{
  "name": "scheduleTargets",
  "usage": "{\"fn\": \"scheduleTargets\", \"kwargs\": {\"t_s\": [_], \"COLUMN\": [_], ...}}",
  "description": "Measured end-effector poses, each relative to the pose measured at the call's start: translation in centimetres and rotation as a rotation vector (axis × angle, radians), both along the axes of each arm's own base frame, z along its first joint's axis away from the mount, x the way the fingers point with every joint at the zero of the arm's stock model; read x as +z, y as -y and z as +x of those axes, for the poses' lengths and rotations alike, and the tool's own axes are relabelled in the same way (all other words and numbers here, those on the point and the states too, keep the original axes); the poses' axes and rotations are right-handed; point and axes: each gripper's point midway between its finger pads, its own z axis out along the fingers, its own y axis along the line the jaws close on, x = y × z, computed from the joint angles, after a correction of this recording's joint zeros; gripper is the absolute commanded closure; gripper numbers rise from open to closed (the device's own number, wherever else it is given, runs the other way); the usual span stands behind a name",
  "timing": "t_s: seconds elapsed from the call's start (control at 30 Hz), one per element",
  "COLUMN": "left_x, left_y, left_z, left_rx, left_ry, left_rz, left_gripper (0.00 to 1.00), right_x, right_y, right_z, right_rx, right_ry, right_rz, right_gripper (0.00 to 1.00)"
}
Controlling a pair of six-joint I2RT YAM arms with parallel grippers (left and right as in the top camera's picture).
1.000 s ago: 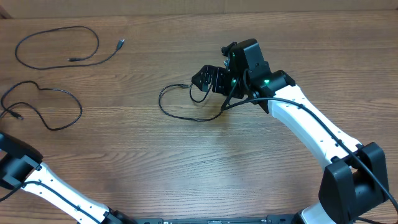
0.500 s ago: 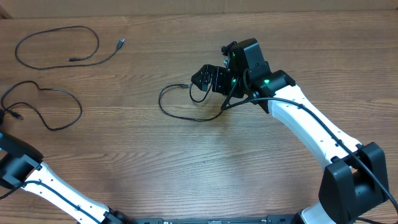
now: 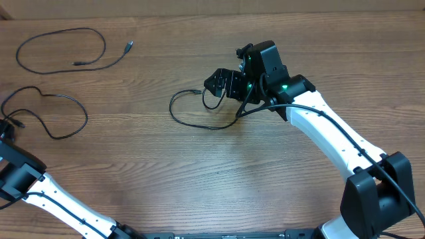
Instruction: Untangle cables
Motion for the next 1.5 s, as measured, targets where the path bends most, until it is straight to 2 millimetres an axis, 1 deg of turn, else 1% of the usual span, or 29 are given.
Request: {"fn": "scheduleTargets", "kwargs": {"t_s": [0.1,0.13,0.17,0.23,0.37,0.47,0.53,0.57,0.63,0.67,0.8,0.97,1.27,1.33,1.4,1.47,1.5], "left_x": [0.0,-0.1,-0.1,-0.1,-0.1,-0.1,-0.1,-0.2,-0.2,-0.2,-0.2,-0.2,-0.2,-0.2,-0.2,-0.1,-0.1], "left_y": [0.1,0.2,0.2,0.2,0.3,0.4,0.6,0.8,1.2,1.5,2.0,2.4,2.7,2.7,2.8,2.8,2.9], "left_z": [0.1,0.1,0.2,0.1,0.2,0.4,0.7,1.0,1.5,2.0,2.6,3.1,3.2,3.3,3.3,3.3,3.3], "left_rx": [-0.008,-0.008,-0.009,-0.014,-0.015,-0.016,-0.017,-0.018,-0.020,-0.021,-0.017,-0.014,0.104,0.117,0.127,0.138,0.143], "left_ry": [0.006,0.007,0.009,0.007,0.009,0.020,0.043,0.057,0.089,0.113,0.153,0.180,0.198,0.201,0.202,0.203,0.203], "left_rz": [-0.009,-0.010,-0.011,-0.014,-0.018,-0.024,-0.039,-0.048,-0.071,-0.089,-0.119,-0.140,-0.158,-0.159,-0.161,-0.165,-0.169], "left_gripper": [0.44,0.46,0.50,0.56,0.59,0.65,0.73,0.74,0.74,0.76,0.89,0.93,0.96,0.88,0.78,0.70,0.64], "right_x": [0.0,0.0,0.0,0.0,0.0,0.0,0.1,0.2,0.3,0.3,0.3,0.3,0.3,0.3,0.3,0.3,0.2], "right_y": [0.0,0.0,0.0,0.0,0.0,0.0,-0.1,-0.1,-0.1,-0.1,-0.1,-0.1,-0.1,-0.1,-0.1,-0.1,0.0], "right_z": [0.0,0.0,0.0,0.0,0.0,0.0,0.1,0.2,0.3,0.3,0.3,0.3,0.3,0.3,0.3,0.3,0.4], "right_rx": [0.000,0.000,0.000,0.000,0.000,0.000,0.000,0.000,0.000,0.000,0.000,0.000,0.000,0.000,0.000,-0.003,-0.007], "right_ry": [0.001,0.000,0.001,0.000,0.001,0.002,0.008,0.010,0.015,0.016,0.016,0.016,0.016,0.016,0.016,0.017,0.019], "right_rz": [0.001,0.000,0.000,0.000,0.001,0.002,0.004,0.005,0.008,0.008,0.008,0.008,0.008,0.008,0.008,0.005,0.002], "right_gripper": [0.00,0.00,0.00,0.00,0.00,0.00,0.00,0.00,0.00,0.00,0.00,0.00,0.00,0.00,0.00,0.00,0.00]}}
